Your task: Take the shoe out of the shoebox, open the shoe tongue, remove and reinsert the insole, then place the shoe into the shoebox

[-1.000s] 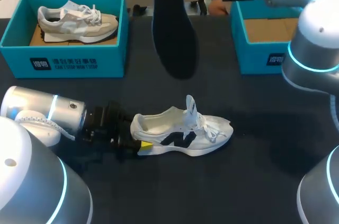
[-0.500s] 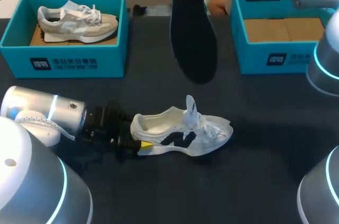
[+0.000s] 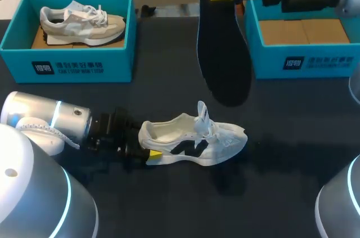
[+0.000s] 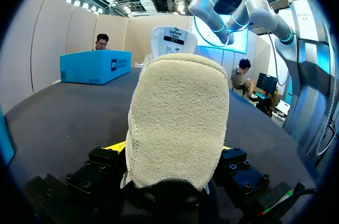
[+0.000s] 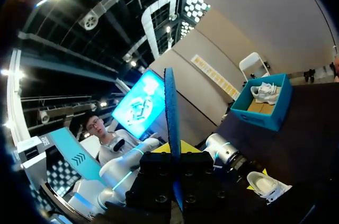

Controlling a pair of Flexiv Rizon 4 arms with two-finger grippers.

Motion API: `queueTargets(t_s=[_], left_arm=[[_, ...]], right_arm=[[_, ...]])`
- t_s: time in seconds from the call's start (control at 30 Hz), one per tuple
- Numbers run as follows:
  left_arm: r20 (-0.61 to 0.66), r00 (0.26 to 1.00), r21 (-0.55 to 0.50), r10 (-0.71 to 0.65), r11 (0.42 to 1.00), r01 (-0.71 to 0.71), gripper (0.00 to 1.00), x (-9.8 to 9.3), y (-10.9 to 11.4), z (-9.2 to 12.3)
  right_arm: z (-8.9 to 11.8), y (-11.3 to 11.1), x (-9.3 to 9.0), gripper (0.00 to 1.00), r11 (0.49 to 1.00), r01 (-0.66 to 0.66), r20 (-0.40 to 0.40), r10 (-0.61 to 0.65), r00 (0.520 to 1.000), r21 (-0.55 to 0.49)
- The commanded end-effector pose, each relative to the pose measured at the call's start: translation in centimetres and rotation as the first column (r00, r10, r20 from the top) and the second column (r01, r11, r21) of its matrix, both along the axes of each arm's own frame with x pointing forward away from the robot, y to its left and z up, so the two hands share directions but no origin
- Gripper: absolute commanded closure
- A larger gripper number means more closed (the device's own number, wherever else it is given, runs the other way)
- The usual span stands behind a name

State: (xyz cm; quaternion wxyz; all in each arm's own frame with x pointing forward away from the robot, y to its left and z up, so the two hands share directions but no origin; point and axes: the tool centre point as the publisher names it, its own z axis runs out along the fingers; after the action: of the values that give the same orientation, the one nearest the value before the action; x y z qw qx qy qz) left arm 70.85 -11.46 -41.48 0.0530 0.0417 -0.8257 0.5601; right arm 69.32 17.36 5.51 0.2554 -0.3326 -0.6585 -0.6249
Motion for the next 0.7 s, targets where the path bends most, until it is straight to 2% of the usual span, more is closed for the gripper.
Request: queueTargets(t_s=[0.03, 0.43, 0.7], left_arm=[[0.0, 1.0, 0.002, 0.001, 1.0, -0.001, 1.0, 0.0, 0.0, -0.3], [0.0, 1.0, 0.002, 0.001, 1.0, -0.001, 1.0, 0.0, 0.0, -0.3], [0.0, 1.0, 0.002, 0.001, 1.0, -0.001, 1.0, 0.0, 0.0, -0.3]], right_arm=[[-0.2, -0.1, -1.3, 1.0, 1.0, 0.014, -0.002, -0.014, 1.0, 0.002], [-1.2, 0.2, -3.7, 1.0, 0.999, 0.02, -0.026, -0.02, 0.999, 0.033], [-1.0, 0.4, -4.4, 1.0, 0.999, 0.005, 0.076, -0.008, 0.997, 0.035]])
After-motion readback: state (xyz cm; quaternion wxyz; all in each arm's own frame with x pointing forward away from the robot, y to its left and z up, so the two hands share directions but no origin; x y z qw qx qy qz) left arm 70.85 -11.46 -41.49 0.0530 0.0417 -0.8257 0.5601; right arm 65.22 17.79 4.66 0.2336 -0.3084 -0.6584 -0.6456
